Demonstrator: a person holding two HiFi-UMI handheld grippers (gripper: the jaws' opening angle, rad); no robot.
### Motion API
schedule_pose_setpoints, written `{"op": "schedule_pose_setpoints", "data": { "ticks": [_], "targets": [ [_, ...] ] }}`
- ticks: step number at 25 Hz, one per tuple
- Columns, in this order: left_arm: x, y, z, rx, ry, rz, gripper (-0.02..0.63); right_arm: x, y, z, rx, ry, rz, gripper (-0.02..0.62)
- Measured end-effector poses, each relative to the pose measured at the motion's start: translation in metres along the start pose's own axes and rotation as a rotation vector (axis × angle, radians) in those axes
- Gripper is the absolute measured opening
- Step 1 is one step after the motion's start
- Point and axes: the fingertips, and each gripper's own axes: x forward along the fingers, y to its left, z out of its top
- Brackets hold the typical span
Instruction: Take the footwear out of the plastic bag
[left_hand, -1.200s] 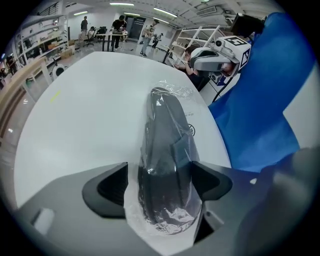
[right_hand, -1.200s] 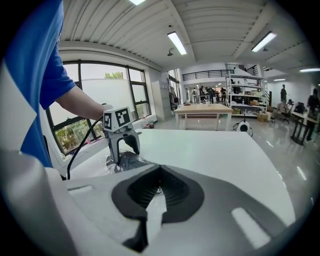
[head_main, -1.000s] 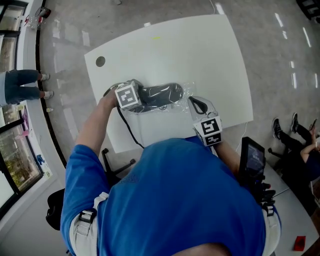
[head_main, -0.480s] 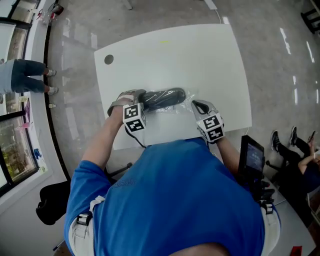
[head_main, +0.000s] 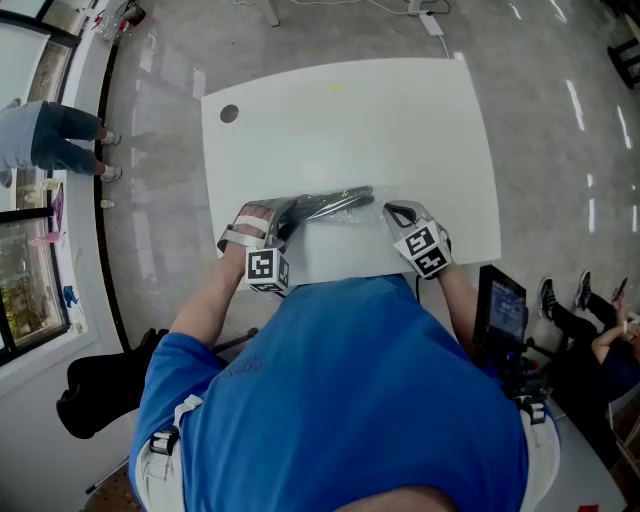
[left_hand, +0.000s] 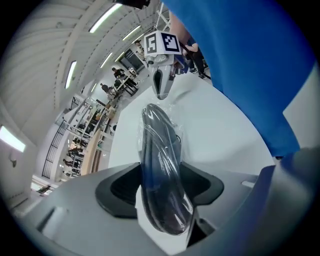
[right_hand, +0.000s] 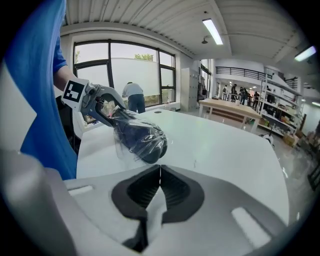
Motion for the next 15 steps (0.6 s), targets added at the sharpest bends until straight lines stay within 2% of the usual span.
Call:
{"op": "schedule_pose_setpoints", "data": {
  "ticks": [4,9,15],
  "targets": [
    [-0.006,-0.008,0.003,0.038,-0.021,0.040,0.261,0.003,0.006,-0.001,-0.113,0.006,0.051,0.008],
    [-0.013,-0.014,0.006,0.072,-0.065,0.064,0.261,0.008,0.024,-0.001,-0.193,0.016,0.147,0.130],
    [-0.018,-0.016,0.007,0.077,-0.089,0.079,0.259,0.015,0.028,0.001,-0.229,0.009,0.164,0.197]
  ]
}}
